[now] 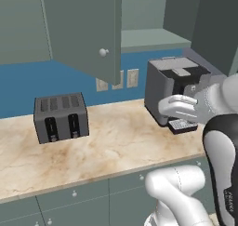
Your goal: Close all open cabinet doors.
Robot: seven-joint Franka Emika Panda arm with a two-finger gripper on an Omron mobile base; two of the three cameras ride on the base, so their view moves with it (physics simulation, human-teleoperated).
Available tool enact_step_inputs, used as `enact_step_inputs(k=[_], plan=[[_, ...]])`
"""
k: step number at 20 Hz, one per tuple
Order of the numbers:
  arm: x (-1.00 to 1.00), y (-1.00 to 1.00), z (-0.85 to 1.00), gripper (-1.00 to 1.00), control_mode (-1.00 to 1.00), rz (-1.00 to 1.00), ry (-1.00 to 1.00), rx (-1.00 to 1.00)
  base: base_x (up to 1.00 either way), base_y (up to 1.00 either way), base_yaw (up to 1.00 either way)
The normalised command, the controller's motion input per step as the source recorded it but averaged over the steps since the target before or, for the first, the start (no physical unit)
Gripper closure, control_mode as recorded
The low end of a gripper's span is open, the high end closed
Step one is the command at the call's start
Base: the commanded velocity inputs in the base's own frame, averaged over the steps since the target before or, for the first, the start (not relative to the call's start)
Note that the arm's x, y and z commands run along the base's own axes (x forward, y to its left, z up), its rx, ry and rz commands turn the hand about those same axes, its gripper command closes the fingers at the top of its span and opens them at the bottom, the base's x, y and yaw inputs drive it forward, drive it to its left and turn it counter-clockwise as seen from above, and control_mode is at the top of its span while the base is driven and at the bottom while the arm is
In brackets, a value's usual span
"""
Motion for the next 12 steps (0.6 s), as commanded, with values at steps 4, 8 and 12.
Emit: enact_step_inputs(k=[4,8,12], plan=[[-0.43,0.0,0.25,-1.0,-1.0,0.0,0.0,0.19,0.0,0.0,0.0],[-0.41,0.11,0.28,-1.0,-1.0,0.0,0.0,0.21,0.0,0.0,0.0],[-0.33,0.29,0.28,-1.0,-1.0,-0.12,0.01,0.23,0.0,0.0,0.0]])
